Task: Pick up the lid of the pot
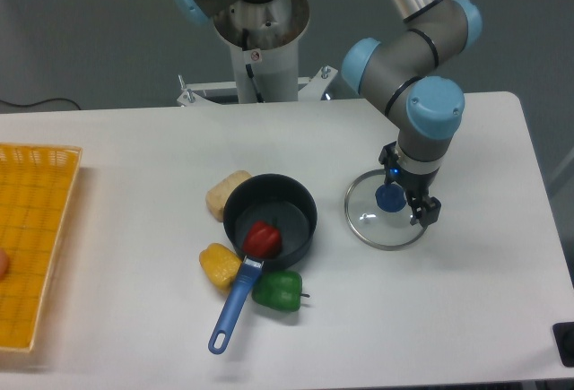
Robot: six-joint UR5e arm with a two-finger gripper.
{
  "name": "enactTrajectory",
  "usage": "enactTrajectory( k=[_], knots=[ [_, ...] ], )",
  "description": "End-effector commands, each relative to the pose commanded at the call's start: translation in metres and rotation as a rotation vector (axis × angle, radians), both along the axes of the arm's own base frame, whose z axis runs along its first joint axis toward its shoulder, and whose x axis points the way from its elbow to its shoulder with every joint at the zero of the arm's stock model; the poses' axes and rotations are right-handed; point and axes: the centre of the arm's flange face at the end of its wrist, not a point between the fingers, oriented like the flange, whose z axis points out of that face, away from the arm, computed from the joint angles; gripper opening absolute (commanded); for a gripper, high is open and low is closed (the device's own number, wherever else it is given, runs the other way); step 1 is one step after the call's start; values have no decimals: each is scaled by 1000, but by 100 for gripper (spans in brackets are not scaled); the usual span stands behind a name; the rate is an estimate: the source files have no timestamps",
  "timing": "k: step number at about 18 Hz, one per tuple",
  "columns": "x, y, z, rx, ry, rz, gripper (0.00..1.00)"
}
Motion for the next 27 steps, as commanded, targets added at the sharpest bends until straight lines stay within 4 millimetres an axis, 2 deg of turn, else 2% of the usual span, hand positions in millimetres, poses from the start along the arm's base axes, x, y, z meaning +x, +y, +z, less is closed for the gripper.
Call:
enactTrajectory(
  k=[16,27],
  knots=[
    [12,-8,-18,-9,-13,3,100],
    [11,-10,-23,-17,-16,5,99]
  ],
)
